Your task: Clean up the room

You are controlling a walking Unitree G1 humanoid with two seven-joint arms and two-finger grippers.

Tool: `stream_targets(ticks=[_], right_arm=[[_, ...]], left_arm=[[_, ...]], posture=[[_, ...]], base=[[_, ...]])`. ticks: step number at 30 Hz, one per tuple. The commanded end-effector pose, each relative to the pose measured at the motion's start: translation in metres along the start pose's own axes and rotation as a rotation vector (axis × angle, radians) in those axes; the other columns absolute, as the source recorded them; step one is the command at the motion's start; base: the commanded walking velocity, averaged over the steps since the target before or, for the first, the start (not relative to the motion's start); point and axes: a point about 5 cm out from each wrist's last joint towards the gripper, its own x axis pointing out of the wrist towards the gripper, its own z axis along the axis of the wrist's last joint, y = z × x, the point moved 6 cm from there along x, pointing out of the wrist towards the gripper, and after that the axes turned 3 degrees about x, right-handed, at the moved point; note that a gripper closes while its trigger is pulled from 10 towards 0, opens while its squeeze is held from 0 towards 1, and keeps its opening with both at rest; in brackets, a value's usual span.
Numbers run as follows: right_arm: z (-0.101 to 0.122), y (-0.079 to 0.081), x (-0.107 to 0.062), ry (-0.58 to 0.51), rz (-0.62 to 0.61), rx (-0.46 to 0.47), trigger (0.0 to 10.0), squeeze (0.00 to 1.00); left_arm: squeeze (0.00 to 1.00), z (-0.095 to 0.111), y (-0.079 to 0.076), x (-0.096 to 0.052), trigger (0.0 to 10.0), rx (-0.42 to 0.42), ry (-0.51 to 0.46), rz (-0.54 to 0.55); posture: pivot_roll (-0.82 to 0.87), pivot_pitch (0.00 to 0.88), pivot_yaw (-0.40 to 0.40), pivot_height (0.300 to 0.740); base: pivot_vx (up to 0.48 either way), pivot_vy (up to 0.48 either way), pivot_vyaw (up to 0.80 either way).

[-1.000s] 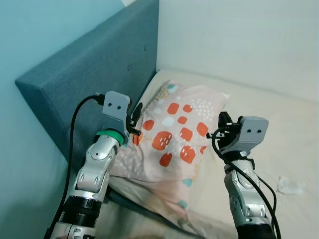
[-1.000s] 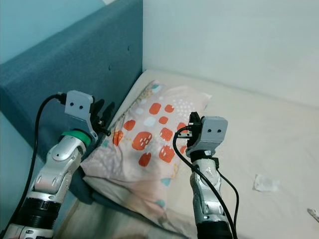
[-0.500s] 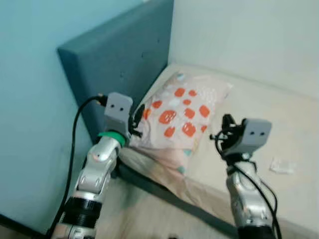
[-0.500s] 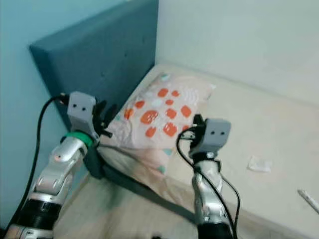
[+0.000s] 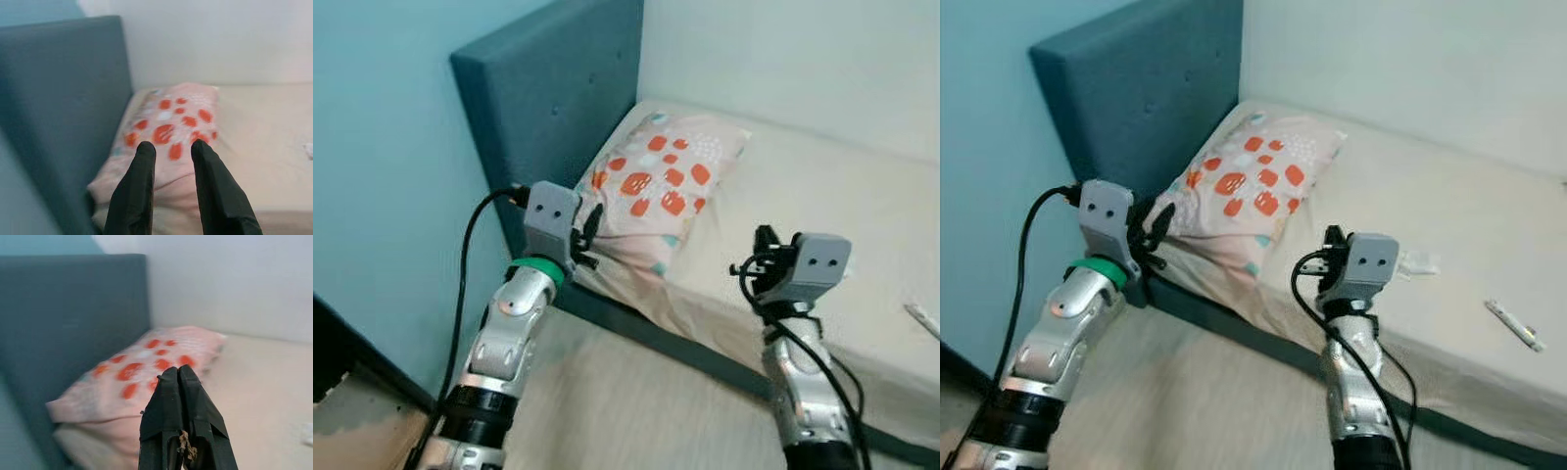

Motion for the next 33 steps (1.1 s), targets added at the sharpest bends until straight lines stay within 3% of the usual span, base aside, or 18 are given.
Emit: stream_targets(ticks=[1,33], right_arm=[[-0.0019,-0.0041,-0.0007,0.008,-0.008,-0.001,10.0,0.0],[-0.0054,-0.0047,0.0004,0.028,-0.014,0.031,10.0,0.0]], left_arm=[[0.0,-0.0072,-0.003,-0.0022,10.0,-0.002,0.022,-0.006],[0.0,-0.011,-0.0124,-0.0016,10.0,-0.087,0.058,-0.057]], posture=[[-0.05,0.008,0.036,0.74],[-0.05,0.009,0.039,0.74]], base=[[-0.352,0.0,0.0],[-0.02,0.0,-0.71]])
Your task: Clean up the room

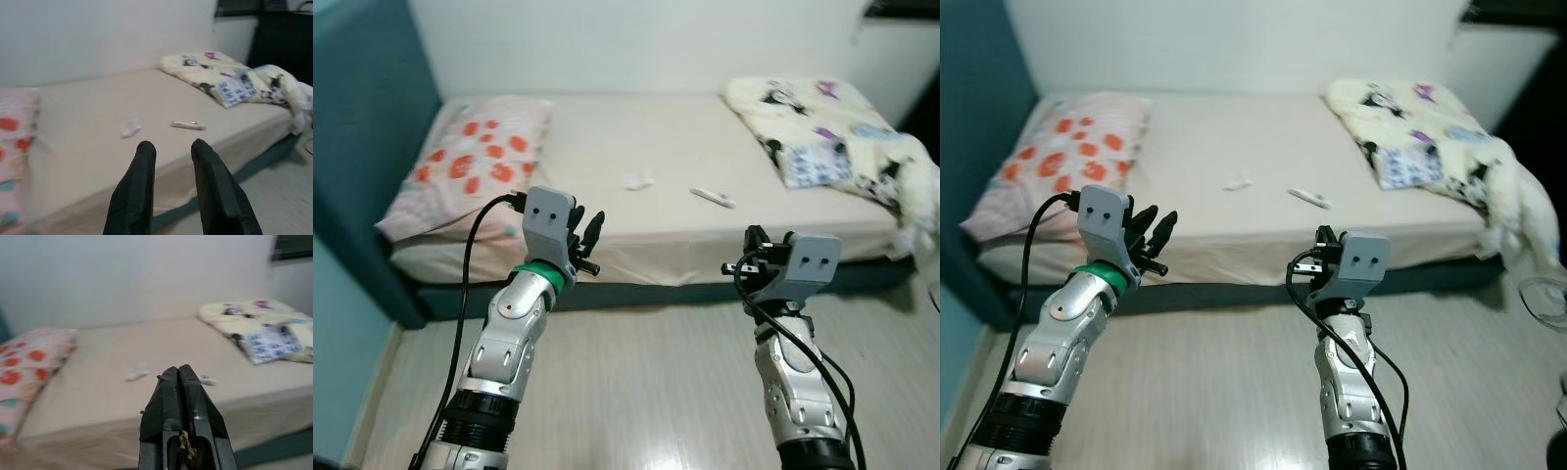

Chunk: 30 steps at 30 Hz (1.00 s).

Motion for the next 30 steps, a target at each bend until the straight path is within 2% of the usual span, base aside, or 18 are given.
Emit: stream_targets(ticks=[1,11,15,18,30], right_arm=[[-0.002,-0.002,-0.001,0.009,-0.006,0.003,10.0,0.0],[-0.003,-0.002,-0.001,0.012,-0.006,0.004,10.0,0.0],[-0.003,-0.001,0.0,0.009,-0.001,-0.001,10.0,0.0],[-0.002,0.0,0.0,0.007,0.0,-0.002,10.0,0.0],[-0.006,0.009,-0.002,0.015,0.047,-0.049,10.0,0.0]], left_arm=[[0.0,-0.003,0.0,-0.001,10.0,0.006,0.013,-0.005],[0.0,-0.015,0.008,-0.002,10.0,0.027,0.045,0.02],[0.0,-0.022,0.017,-0.004,10.0,0.079,0.053,0.057],[0.0,-0.023,0.018,-0.004,10.0,0.084,0.051,0.063],[0.0,-0.027,0.012,-0.005,10.0,0.108,0.052,0.051]], posture=[[-0.05,0.009,0.039,0.74],[-0.05,0.007,0.038,0.74],[-0.05,0.008,0.039,0.74],[-0.05,0.008,0.039,0.74],[-0.05,0.01,0.035,0.74]], base=[[0.0,0.0,-0.76],[0.0,0.0,-0.76],[0.0,0.0,-0.76],[0.0,0.0,-0.77],[0.471,0.0,0.0]])
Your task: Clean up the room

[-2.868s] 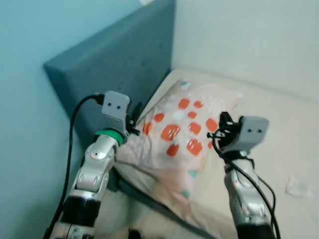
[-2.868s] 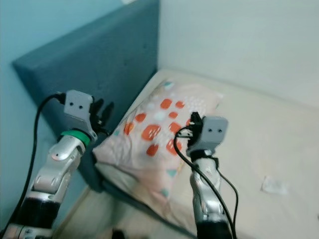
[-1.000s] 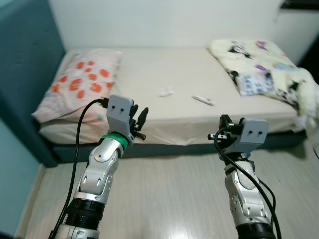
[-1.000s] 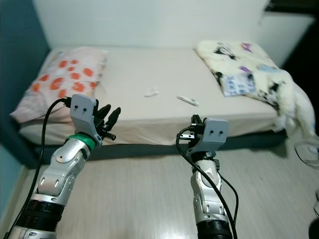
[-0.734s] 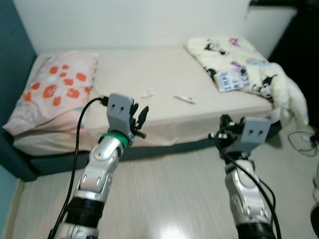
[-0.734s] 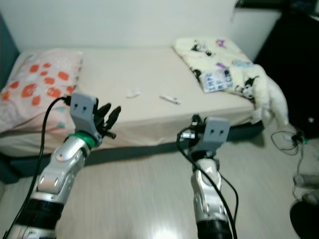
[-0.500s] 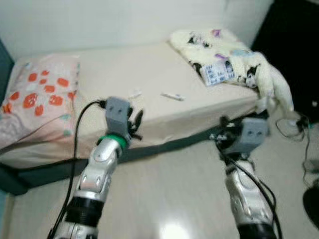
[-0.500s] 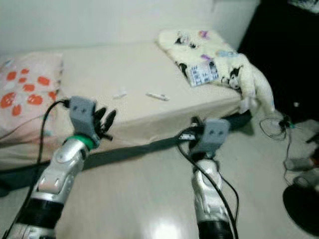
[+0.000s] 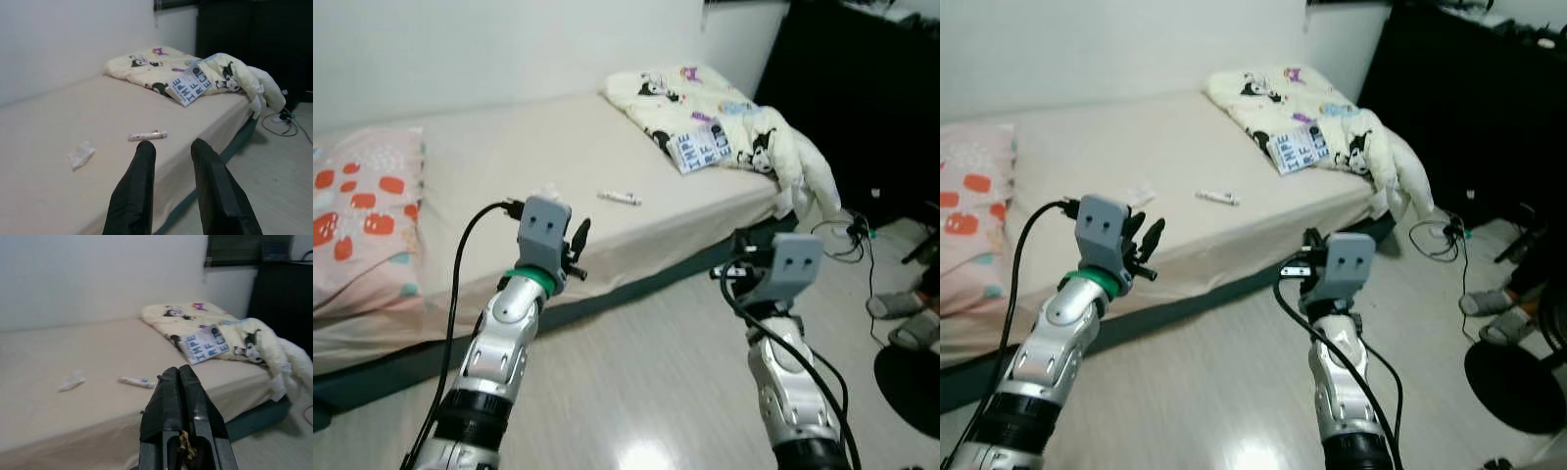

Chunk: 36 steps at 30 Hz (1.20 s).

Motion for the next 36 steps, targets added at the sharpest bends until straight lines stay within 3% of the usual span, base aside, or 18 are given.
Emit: stream_targets(ticks=[1,31,36], right_arm=[[0.002,0.005,0.001,-0.008,0.014,-0.003,10.0,0.0],[-0.001,0.002,0.003,0.002,0.003,-0.002,10.0,0.0],[-0.001,0.001,0.003,0.005,-0.001,0.005,10.0,0.0]], left_arm=[[0.0,-0.01,0.006,-0.004,10.0,0.018,0.025,0.013],[0.0,-0.008,-0.004,-0.002,10.0,0.019,0.005,-0.014],[0.0,-0.011,-0.009,-0.003,10.0,0.015,0.017,-0.041]], posture=[[-0.05,0.01,0.035,0.74],[-0.05,0.002,0.036,0.74],[-0.05,0.0,0.036,0.74]], base=[[0.472,0.0,0.0],[0.461,0.0,0.0],[0.147,0.0,0.0]])
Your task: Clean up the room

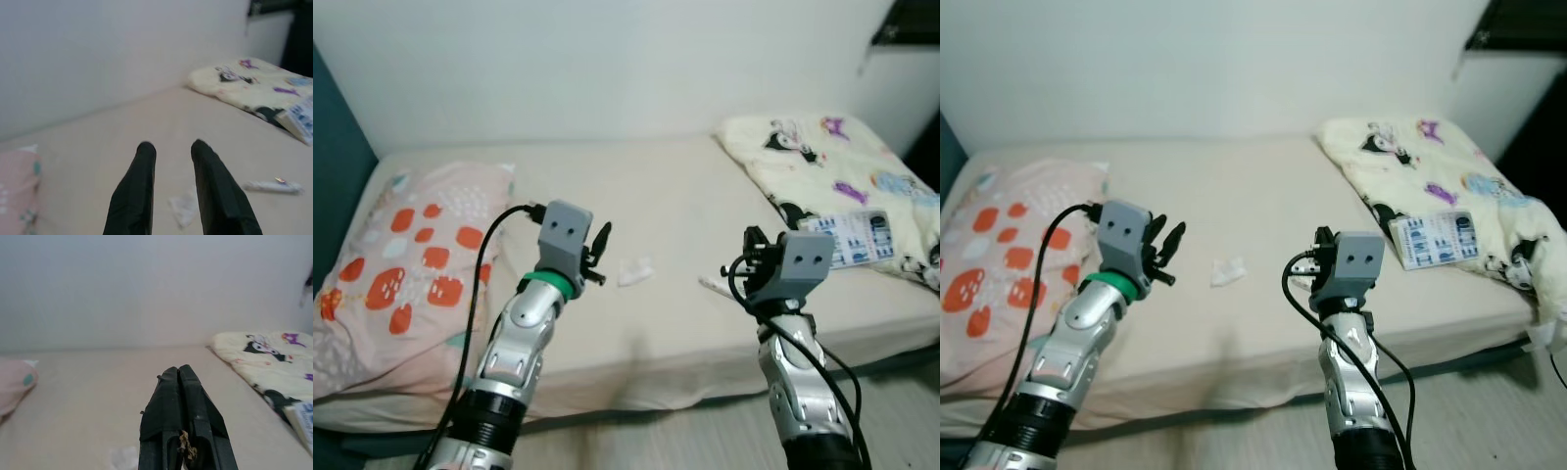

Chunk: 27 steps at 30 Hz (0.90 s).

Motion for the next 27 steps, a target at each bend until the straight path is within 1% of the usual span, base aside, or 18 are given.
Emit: stream_targets(ticks=[1,3,4,6,7,8,9,14,18,27], right_arm=[[-0.005,-0.002,-0.003,0.021,-0.006,0.005,10.0,0.0],[-0.006,-0.003,-0.003,0.022,-0.006,0.006,10.0,0.0],[-0.006,-0.003,-0.003,0.022,-0.005,0.006,10.0,0.0],[-0.006,-0.003,-0.003,0.023,-0.004,0.006,10.0,0.0],[-0.006,-0.003,-0.003,0.023,-0.003,0.005,10.0,0.0],[-0.006,-0.003,-0.003,0.023,-0.003,0.005,10.0,0.0],[-0.006,-0.003,-0.003,0.024,-0.002,0.005,10.0,0.0],[-0.006,-0.003,-0.003,0.024,-0.001,0.004,10.0,0.0],[-0.007,-0.001,-0.004,0.027,0.0,0.004,10.0,0.0],[-0.008,0.0,-0.005,0.032,0.002,0.005,10.0,0.0]], left_arm=[[0.0,-0.009,-0.005,-0.002,10.0,0.003,0.028,-0.022],[0.0,-0.011,-0.009,-0.003,10.0,-0.053,0.044,-0.046],[0.0,-0.011,-0.011,-0.004,10.0,-0.055,0.044,-0.063],[0.0,-0.011,-0.012,-0.005,10.0,-0.045,0.042,-0.075],[0.0,-0.01,-0.012,-0.005,10.0,-0.02,0.033,-0.083],[0.0,-0.01,-0.012,-0.005,10.0,-0.02,0.033,-0.083],[0.0,-0.009,-0.014,-0.005,10.0,0.0,0.024,-0.099],[0.0,-0.006,-0.018,-0.006,10.0,0.029,0.007,-0.131],[0.0,-0.003,-0.019,-0.006,10.0,0.04,-0.015,-0.116],[0.0,-0.004,-0.017,-0.006,10.0,0.035,-0.008,-0.105]], posture=[[-0.05,0.0,0.036,0.74],[-0.05,0.0,0.036,0.74],[-0.05,0.0,0.035,0.74],[-0.05,0.0,0.035,0.74],[-0.05,0.0,0.036,0.74],[-0.05,0.0,0.036,0.74],[-0.05,0.0,0.035,0.74],[-0.05,0.0,0.036,0.74],[-0.05,0.002,0.035,0.74],[-0.05,0.006,0.036,0.74]], base=[[0.0,0.0,0.0],[0.0,0.0,0.0],[0.0,0.0,0.0],[0.0,0.0,0.0],[0.0,0.0,0.0],[0.0,0.0,0.0],[0.0,0.0,0.0],[0.0,0.0,0.0],[0.0,-0.302,0.0],[0.0,-0.331,0.0]])
